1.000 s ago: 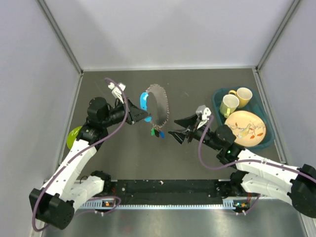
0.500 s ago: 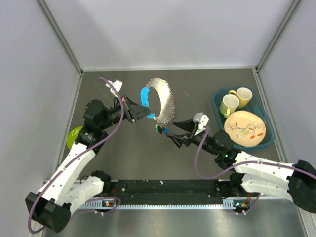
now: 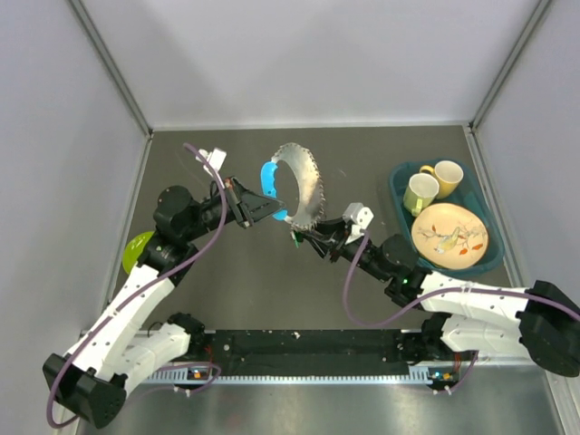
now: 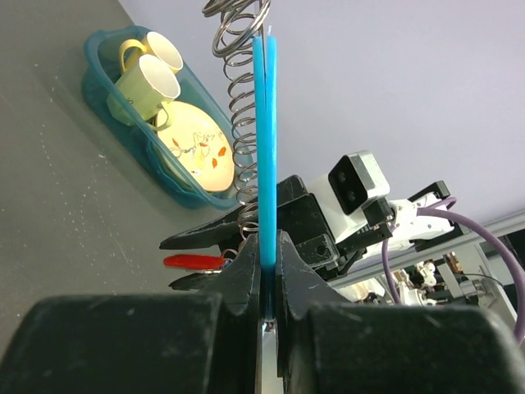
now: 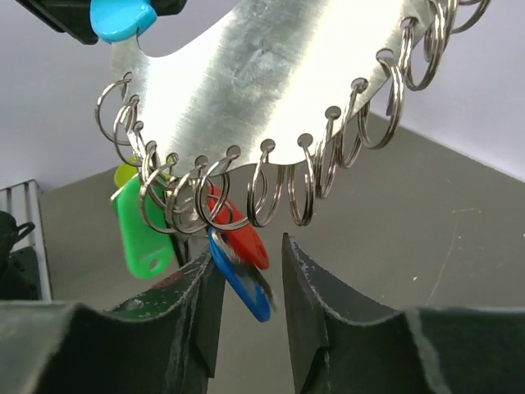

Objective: Remove the keys from the keyring

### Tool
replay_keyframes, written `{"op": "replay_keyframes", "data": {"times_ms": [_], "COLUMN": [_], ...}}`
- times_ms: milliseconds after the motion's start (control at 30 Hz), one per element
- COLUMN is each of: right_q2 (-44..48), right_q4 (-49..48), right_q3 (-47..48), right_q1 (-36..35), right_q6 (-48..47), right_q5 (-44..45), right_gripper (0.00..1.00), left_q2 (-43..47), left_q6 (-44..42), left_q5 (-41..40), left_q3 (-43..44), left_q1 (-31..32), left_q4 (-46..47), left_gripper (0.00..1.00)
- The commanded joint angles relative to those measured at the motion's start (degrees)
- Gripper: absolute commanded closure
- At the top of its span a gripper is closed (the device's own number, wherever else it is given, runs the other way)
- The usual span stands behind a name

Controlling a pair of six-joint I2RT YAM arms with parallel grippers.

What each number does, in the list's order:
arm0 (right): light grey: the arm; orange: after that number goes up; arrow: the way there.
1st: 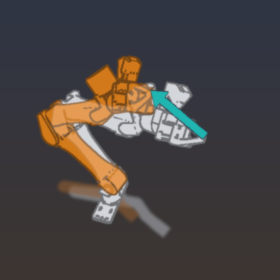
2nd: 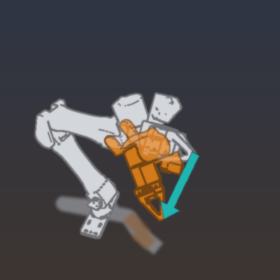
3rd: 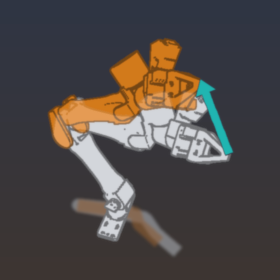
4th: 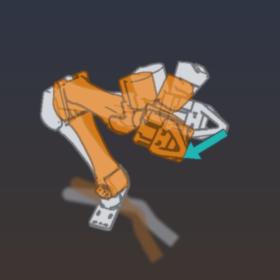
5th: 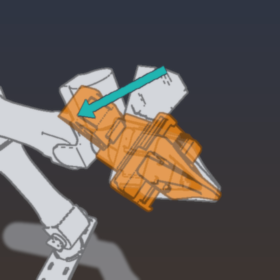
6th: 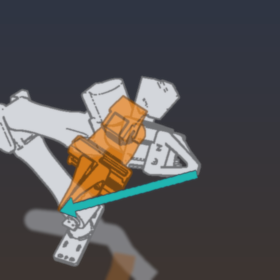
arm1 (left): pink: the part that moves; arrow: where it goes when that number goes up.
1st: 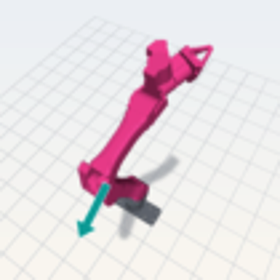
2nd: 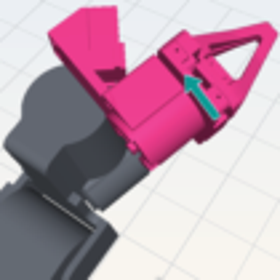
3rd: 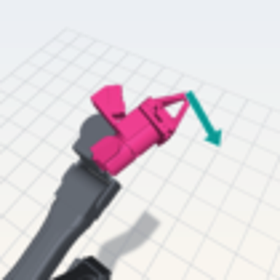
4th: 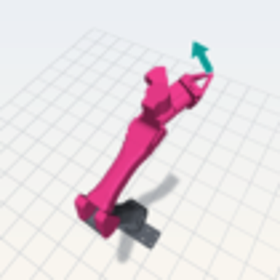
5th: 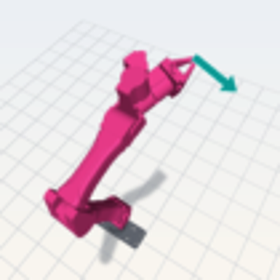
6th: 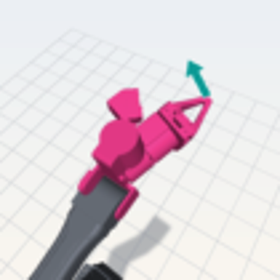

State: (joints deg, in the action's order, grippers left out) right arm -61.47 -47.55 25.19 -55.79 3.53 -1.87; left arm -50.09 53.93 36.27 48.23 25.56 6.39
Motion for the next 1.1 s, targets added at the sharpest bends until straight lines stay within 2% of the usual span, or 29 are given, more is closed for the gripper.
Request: {"op": "replay_keyframes", "data": {"times_ms": [0, 167, 367, 533, 700, 900, 1067], "right_q2": [0.6, 2.0, 2.1, 0.8, 1.1, 6.8, 7.9], "right_q4": [-1.9, -1.9, -2.1, -2.8, -3.4, -1.1, 0.4], "right_q3": [1.4, -0.5, 0.1, 0.7, 0.1, -3.6, -3.3], "right_q1": [-1.3, -1.7, -2.7, -4.0, -4.8, -4.8, -4.8], "right_q6": [-2.4, -1.9, -3.3, -3.3, -5.4, -6.1, -6.3], "right_q5": [3.9, 6.1, 6.9, 7.8, 9.9, 13.3, 12.3], "right_gripper": [0.67, 0.55, 0.57, 0.49, 0.51, 0.51, 0.52], "left_q2": [2.4, 2.6, 3.0, 3.1, 3.2, 2.1, 1.8], "left_q6": [-0.1, -1.5, -0.9, -0.1, -1.7, -4.0, -4.6], "left_q5": [-1.4, -2.1, -2.5, -2.7, -3.9, -4.5, -4.7], "left_q3": [4.0, 4.2, 3.5, 2.9, 3.0, 4.1, 4.4], "left_q1": [0.4, 0.4, 0.6, 1.0, 1.0, 1.1, 1.1], "left_q4": [4.3, 2.0, 2.3, 2.7, 1.1, -1.6, -1.8], "left_gripper": [1.0, 1.0, 1.0, 1.0, 1.0, 1.0, 1.0]}}
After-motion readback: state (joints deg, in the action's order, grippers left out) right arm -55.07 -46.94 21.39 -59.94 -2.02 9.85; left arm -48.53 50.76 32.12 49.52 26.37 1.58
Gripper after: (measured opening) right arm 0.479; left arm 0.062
